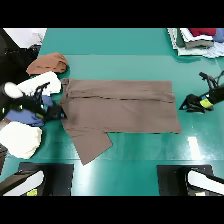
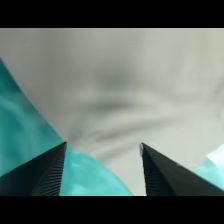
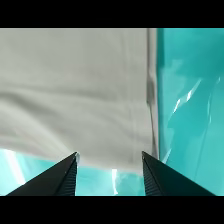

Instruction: Fold the shirts.

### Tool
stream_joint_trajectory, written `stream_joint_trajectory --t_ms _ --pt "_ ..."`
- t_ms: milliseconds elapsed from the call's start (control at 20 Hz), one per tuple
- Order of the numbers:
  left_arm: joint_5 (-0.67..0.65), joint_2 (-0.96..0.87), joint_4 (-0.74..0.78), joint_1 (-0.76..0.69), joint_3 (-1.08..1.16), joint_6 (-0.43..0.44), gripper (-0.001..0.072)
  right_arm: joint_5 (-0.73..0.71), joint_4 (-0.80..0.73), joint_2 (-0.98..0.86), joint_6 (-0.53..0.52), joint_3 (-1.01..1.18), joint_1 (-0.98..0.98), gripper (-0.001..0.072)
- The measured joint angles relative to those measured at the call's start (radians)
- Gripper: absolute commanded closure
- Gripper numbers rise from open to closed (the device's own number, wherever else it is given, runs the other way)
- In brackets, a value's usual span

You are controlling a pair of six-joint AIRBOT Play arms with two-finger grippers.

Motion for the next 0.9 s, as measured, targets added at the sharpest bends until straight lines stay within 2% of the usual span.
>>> stream_joint_trajectory --t_ms 250,550,600,650,700,900 --pt "0.023 0.148 -0.107 0.002 -0.282 -0.005 0.0172 -0.007 0.003 0.103 -0.019 -0.101 -0.051 0.0249" --pt "0.126 0.182 -0.208 -0.028 -0.378 0.016 0.0177 -0.008 0.004 0.143 -0.029 -0.124 -0.063 0.0249" --pt "0.151 0.184 -0.219 -0.047 -0.383 0.018 0.034 -0.007 0.004 0.146 -0.031 -0.125 -0.063 0.0249" --pt "0.187 0.185 -0.218 -0.066 -0.388 0.018 0.0547 -0.006 0.004 0.147 -0.031 -0.125 -0.063 0.0249" --pt "0.212 0.185 -0.21 -0.08 -0.391 0.016 0.0683 -0.003 0.003 0.148 -0.034 -0.126 -0.063 0.0249" --pt "0.248 0.187 -0.244 -0.112 -0.382 0.003 0.0687 0.028 0.003 0.15 -0.053 -0.158 -0.116 0.0249"
